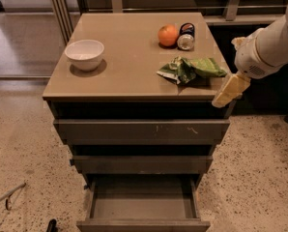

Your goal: Place green jalapeno chip bag into bottom drawer

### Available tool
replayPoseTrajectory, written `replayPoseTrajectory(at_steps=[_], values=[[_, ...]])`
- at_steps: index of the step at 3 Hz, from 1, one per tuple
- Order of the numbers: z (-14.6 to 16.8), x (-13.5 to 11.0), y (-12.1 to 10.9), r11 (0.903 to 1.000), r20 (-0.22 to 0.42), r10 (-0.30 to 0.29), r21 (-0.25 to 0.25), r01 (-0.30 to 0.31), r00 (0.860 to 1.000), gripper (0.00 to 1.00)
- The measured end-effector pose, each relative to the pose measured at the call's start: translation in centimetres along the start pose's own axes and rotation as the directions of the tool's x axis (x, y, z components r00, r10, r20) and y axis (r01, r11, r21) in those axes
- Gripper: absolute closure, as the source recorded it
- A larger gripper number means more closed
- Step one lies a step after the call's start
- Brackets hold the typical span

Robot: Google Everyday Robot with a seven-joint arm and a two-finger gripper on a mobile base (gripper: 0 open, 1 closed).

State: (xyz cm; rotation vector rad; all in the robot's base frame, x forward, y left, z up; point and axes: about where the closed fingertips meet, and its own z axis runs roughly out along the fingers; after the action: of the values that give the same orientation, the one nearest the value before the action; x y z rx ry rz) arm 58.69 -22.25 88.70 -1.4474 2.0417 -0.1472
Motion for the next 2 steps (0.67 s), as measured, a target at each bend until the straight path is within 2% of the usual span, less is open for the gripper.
replayPoseTrajectory(at_steps=[1, 2], values=[[1.1, -0.3, -0.9, 0.9996, 0.030, 0.005, 0.027, -0.005, 1.000, 0.05], [2.9, -0.3, -1.6, 0.9990, 0.050, 0.013, 0.042, -0.015, 0.999, 0.27]])
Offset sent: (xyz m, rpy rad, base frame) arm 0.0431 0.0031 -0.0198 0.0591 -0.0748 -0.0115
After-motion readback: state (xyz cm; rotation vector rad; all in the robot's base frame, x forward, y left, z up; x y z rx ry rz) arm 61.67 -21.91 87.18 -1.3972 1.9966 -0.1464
